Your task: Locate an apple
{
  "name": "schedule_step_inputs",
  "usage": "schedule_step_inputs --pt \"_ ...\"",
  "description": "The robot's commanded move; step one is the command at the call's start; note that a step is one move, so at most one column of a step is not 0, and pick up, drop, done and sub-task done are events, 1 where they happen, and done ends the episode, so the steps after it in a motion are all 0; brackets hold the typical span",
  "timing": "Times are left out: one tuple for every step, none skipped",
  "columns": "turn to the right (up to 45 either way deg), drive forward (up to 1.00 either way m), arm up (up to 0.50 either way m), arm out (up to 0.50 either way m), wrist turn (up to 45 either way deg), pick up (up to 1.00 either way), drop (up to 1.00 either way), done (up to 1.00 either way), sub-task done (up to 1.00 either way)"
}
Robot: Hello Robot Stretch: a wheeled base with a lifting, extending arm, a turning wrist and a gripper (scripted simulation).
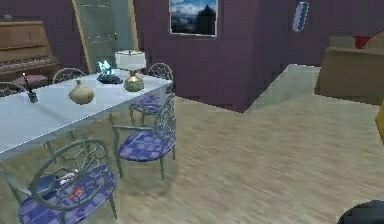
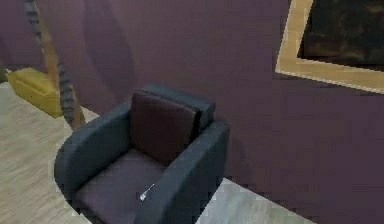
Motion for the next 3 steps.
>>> schedule_step_inputs --pt "12.0 0.0 0.0 0.0 0.0 0.0 0.0 0.0 0.0" --pt "0.0 1.0 0.0 0.0 0.0 0.0 0.0 0.0 0.0" --pt "6.0 0.0 0.0 0.0 0.0 0.0 0.0 0.0 0.0"
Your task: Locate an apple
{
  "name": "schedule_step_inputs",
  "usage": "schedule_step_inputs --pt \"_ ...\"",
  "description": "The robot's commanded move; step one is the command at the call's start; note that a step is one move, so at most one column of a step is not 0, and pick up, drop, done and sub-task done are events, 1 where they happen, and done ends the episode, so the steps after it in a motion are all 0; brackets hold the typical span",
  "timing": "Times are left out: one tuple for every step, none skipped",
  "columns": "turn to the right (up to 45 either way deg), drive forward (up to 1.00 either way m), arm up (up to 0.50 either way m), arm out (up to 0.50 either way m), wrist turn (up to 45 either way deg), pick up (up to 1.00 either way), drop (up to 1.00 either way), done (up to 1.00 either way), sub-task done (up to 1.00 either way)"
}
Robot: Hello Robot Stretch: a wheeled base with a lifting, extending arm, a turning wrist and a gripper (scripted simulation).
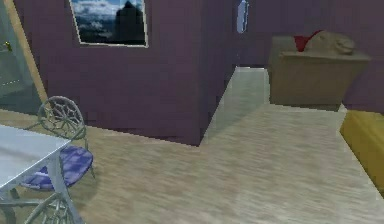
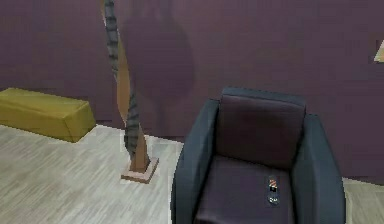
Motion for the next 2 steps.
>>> schedule_step_inputs --pt "3.0 0.0 0.0 0.0 0.0 0.0 0.0 0.0 0.0" --pt "0.0 0.45 0.0 0.0 0.0 0.0 0.0 0.0 0.0"
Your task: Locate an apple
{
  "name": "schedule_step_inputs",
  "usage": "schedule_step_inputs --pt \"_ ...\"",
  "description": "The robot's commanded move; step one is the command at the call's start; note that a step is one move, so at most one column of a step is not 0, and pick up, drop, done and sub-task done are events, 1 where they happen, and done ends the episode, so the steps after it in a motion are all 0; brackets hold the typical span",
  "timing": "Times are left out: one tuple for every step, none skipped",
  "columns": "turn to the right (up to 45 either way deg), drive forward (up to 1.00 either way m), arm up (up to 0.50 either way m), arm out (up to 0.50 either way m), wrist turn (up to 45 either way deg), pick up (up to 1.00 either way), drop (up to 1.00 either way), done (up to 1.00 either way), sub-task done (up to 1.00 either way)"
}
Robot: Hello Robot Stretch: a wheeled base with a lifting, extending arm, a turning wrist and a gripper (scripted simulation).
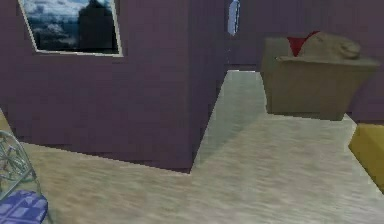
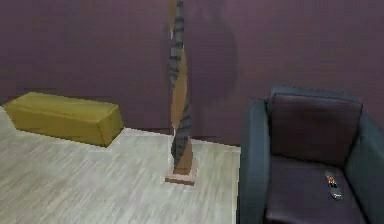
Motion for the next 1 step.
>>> schedule_step_inputs --pt "-30.0 0.0 0.0 0.0 0.0 0.0 0.0 0.0 0.0"
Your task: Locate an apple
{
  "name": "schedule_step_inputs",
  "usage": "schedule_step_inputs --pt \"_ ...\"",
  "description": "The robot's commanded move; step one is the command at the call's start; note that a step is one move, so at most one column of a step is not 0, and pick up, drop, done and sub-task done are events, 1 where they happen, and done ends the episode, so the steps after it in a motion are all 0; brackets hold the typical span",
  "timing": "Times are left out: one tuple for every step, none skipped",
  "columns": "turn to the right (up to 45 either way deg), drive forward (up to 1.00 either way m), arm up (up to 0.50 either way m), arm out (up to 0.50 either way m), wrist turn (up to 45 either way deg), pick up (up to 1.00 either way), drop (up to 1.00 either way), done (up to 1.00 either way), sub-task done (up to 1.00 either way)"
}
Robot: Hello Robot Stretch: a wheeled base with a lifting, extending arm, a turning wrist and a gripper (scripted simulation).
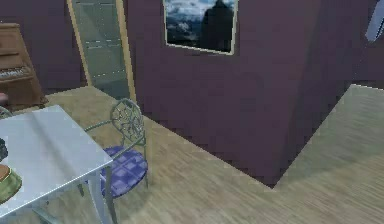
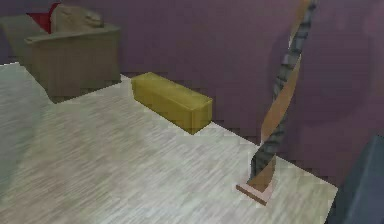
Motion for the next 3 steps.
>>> schedule_step_inputs --pt "0.0 1.0 0.0 0.0 0.0 0.0 0.0 0.0 0.0" --pt "0.0 0.7 0.0 0.0 0.0 0.0 0.0 0.0 0.0" --pt "-9.0 0.0 0.0 0.0 0.0 0.0 0.0 0.0 0.0"
